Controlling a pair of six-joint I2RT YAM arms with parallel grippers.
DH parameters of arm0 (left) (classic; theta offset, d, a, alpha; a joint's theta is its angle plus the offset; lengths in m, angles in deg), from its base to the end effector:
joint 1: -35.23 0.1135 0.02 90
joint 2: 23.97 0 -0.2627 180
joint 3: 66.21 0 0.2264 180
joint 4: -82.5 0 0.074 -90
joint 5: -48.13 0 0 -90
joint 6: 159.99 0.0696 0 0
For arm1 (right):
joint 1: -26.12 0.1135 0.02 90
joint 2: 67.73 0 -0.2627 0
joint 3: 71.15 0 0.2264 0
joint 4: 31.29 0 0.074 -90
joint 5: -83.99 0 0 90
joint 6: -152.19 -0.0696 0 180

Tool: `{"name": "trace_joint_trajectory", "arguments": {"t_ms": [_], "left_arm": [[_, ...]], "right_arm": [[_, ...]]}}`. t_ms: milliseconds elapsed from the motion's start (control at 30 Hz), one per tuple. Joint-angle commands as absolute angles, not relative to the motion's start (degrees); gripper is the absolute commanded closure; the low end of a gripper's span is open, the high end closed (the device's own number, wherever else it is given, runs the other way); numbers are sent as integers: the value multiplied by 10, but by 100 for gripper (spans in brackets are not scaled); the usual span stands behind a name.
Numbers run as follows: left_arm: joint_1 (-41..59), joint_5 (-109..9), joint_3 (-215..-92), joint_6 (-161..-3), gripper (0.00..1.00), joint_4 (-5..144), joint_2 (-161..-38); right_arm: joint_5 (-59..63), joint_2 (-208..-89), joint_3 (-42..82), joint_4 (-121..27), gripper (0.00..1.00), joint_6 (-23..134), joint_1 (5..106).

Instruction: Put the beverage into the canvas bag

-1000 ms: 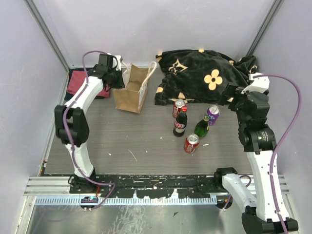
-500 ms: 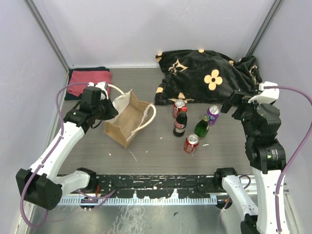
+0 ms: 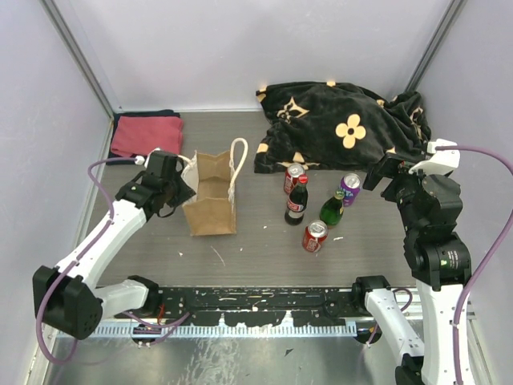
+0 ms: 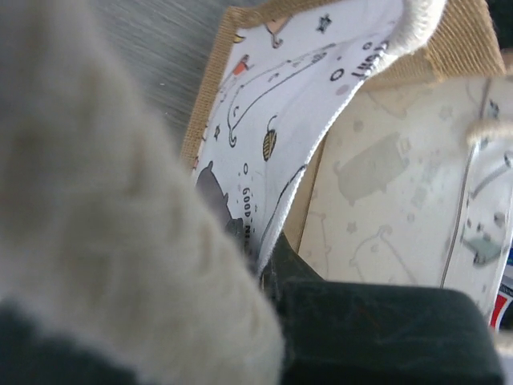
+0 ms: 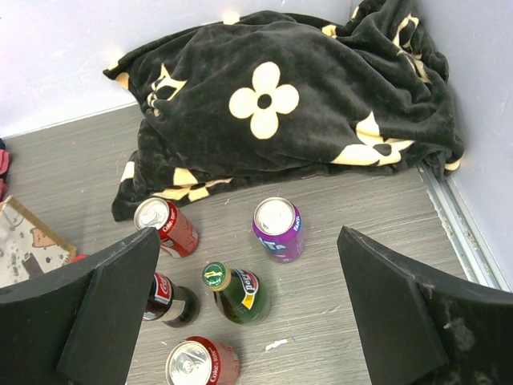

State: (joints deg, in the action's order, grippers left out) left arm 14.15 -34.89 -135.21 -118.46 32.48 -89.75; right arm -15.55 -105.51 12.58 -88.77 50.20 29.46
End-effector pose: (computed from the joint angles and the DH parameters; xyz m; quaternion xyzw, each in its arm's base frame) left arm 0.2235 -0.0771 0.2615 -0.2415 0.8964 -0.1631 0.3341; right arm 0.1100 -0.0051 0.4086 0.1107 0.7657 0.0202 0.6333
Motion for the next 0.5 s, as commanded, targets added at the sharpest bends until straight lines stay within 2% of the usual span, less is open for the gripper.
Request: {"name": "trace_joint_trajectory", "arguments": {"t_ms": [0,467], "left_arm": [[120,-298,-1392,-1273,100,310,-914],[40,-252,-1366,-1295,100,324,-929]], "right_arm": [[-161,-1054,124,-867,2,495,294],[-165,-1047,117,-869,3,499,294]]}}
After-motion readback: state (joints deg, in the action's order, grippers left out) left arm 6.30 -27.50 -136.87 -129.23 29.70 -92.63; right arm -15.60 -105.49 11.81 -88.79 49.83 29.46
